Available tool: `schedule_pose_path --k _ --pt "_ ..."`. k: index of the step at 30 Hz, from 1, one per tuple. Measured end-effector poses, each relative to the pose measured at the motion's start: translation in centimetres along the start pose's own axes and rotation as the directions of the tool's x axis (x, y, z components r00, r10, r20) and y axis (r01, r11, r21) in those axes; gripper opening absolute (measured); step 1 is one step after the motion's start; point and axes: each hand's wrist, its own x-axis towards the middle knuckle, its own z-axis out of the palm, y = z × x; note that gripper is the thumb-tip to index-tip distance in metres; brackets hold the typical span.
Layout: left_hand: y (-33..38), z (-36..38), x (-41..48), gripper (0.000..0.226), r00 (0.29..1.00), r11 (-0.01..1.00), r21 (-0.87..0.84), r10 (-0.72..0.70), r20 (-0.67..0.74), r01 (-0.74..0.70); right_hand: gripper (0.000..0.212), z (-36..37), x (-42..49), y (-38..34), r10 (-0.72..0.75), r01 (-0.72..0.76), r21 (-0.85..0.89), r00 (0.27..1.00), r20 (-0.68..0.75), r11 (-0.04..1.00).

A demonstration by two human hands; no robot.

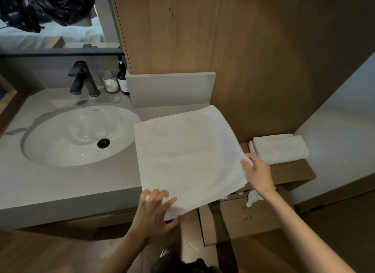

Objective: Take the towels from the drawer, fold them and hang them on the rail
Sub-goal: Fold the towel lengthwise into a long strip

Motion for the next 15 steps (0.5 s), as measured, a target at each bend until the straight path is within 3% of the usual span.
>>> schedule_pose_path --k 3,7,9,11,15 --pt "4.0 -3.0 4.6 0.036 0.995 0.989 -0.15 -0.021 -0.1 0.006 0.02 -2.0 0.3 -1.1 -0.194 0.198 -0.07 0.979 0.061 0.978" --pt "8.4 -9.2 13.3 0.05 0.985 0.93 -0.367 -0.061 -0.164 -0.003 0.022 -4.9 0.3 -2.3 -0.329 0.35 -0.201 0.935 0.128 0.915" --pt "10.0 -11.6 17.8 0.063 0.982 0.966 -0.21 0.119 -0.149 -0.149 0.021 -6.6 0.0 -2.9 -0.375 0.404 -0.265 0.914 0.154 0.876" --pt "10.9 -13.1 21.5 0.064 0.954 0.953 -0.055 0.298 -0.023 -0.298 0.021 -8.7 -0.6 -3.8 -0.41 0.452 -0.328 0.892 0.191 0.83" --pt "12.0 -14.5 25.3 0.022 0.897 0.907 -0.125 0.418 0.141 -0.403 0.021 -14.1 -2.2 -6.0 -0.449 0.491 -0.399 0.871 0.199 0.775"
